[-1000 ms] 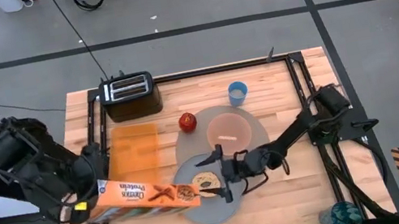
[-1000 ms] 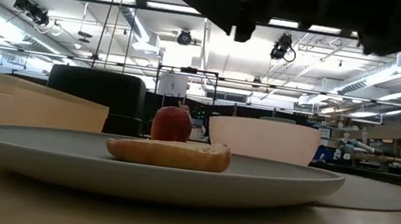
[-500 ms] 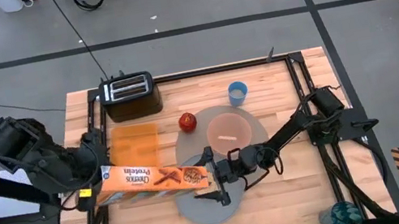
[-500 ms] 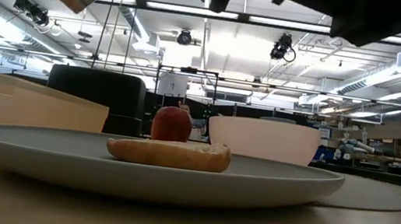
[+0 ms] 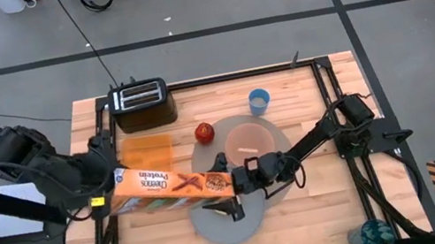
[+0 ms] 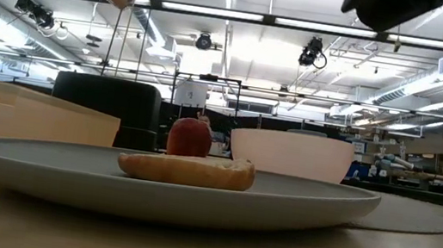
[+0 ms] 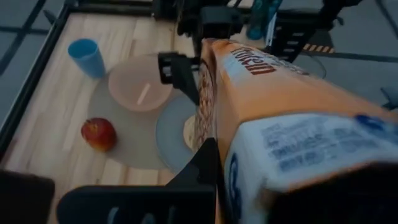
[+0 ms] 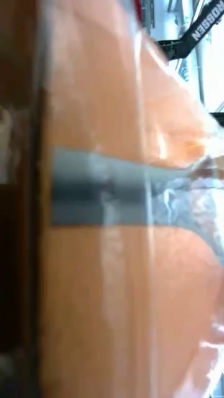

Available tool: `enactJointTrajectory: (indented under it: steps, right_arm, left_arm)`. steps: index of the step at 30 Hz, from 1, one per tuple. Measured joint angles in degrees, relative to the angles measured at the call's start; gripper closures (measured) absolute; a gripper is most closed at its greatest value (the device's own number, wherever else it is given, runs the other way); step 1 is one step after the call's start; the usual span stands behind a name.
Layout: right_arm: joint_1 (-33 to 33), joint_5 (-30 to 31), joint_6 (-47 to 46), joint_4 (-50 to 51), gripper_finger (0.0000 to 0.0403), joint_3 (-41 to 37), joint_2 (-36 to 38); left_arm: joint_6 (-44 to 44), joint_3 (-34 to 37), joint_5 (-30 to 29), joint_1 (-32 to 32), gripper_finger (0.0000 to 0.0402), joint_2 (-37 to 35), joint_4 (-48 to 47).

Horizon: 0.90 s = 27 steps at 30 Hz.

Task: Arrange a breakfast setting
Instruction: Pour the cereal from the cereal box into the pink bowl

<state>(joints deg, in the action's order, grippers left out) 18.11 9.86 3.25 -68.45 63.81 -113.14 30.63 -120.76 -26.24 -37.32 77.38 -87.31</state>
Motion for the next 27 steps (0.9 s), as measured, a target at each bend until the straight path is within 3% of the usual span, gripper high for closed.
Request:
enactJointTrajectory:
  steps: [8,13,21,27]
  right_arm:
    - [-0.2,1.7,3.0,-0.9,0.0152,1.1,0.0]
    - [-0.2,3.5,3.4,-1.7,0.0198,1.0,0.0]
    - [-0.3,4.2,3.1,-3.5,0.0205,-1.5,0.7]
    - [0.2,7.9,2.7,-3.2,0.0208,-11.6,9.0]
  left_arm:
    - [-3.9,-0.1,-0.3,0.9,0.0397,-0.1,1.7]
    - [-4.3,-0.1,-0.5,0.7,0.038,-0.1,1.8]
    - [-4.3,0.0,0.6,0.8,0.0278,-2.0,1.1]
    - [-1.3,0.7,2.8,0.7,0.0237,-6.8,-2.6]
